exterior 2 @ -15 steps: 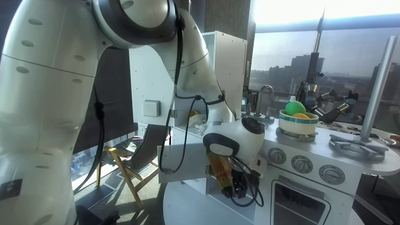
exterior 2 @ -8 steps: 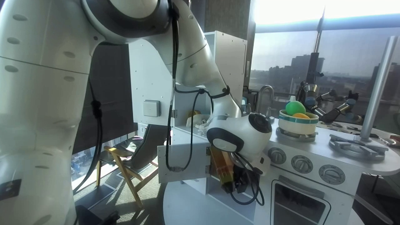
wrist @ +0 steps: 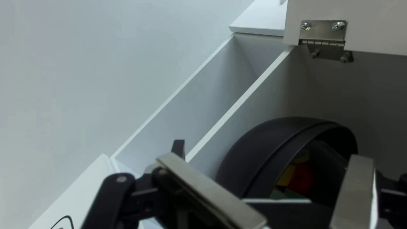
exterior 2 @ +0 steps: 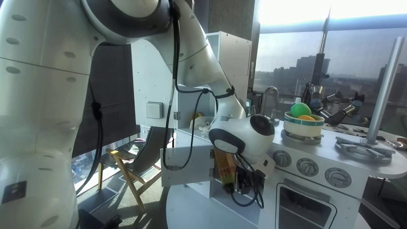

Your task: Open the middle cabinet door, take the black bowl off the shelf and place it in the sink then close the cabinet door

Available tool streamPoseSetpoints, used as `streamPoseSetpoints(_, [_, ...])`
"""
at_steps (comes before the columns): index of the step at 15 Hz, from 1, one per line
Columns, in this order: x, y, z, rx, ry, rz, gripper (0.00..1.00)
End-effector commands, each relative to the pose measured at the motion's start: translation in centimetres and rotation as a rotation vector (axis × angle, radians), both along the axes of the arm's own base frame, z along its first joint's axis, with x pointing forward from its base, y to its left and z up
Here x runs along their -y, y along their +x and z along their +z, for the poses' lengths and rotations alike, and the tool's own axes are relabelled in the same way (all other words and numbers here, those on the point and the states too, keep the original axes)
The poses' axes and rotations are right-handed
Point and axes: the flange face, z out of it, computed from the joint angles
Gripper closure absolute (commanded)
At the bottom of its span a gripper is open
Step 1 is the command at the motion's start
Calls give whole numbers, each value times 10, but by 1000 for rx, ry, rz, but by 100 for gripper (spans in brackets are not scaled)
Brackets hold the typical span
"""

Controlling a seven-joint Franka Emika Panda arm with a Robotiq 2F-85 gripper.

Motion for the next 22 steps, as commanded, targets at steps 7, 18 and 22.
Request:
streamPoseSetpoints(7, [1,11,-5,67,18,-196,0])
streamPoseSetpoints(18, [-15,31,-16,51,-62,-199,55])
streamPoseSetpoints(22, [-13,22,-12,31,-65,-222,86])
